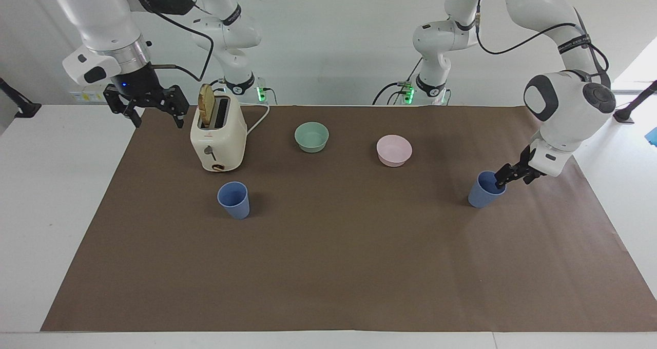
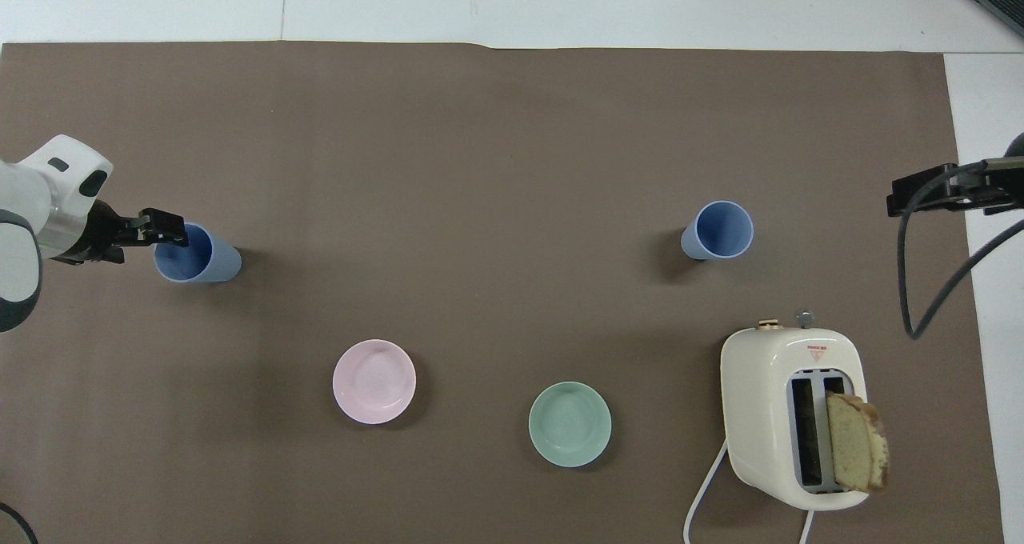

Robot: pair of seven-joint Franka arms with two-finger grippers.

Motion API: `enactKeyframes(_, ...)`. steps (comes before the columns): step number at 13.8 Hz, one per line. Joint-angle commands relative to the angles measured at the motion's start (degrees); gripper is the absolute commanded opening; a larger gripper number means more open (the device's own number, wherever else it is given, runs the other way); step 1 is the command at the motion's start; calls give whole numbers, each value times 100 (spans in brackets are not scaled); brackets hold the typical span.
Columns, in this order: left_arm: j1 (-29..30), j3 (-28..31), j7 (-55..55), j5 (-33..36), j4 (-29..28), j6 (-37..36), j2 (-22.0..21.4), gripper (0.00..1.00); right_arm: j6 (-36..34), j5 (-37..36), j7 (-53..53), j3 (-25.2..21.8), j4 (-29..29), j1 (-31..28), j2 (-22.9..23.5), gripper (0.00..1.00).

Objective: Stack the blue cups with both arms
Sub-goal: 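Reach the left gripper to the blue cup nearest it and grasp, then carry the blue cup with the left gripper toward the table center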

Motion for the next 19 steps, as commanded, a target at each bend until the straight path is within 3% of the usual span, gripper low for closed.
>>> enactKeyframes(1,-21,12,-137,-79,-350,279,-161,100,15,95,-136,33,-167,-71,-144,100)
enactKeyframes(4,-21,12,-154,-79,-403,279,-178,100,15,95,-136,33,-167,-71,-144,100)
enactKeyframes(5,-21,12,-163,-79,-403,270,-178,82,24,95,-136,33,-167,-71,-144,100)
enactKeyframes(7,-4,12,-129,-79,-394,253,-178,0,15,95,-136,33,-167,-71,-144,100)
enactKeyframes(13,-39,-23,-172,-88,18,165,-90,0,15,95,-136,33,-167,-71,-144,100)
enactKeyframes(19,-503,-111,-916,-88,1046,-722,-170,0,24,95,-136,33,-167,-71,-144,100)
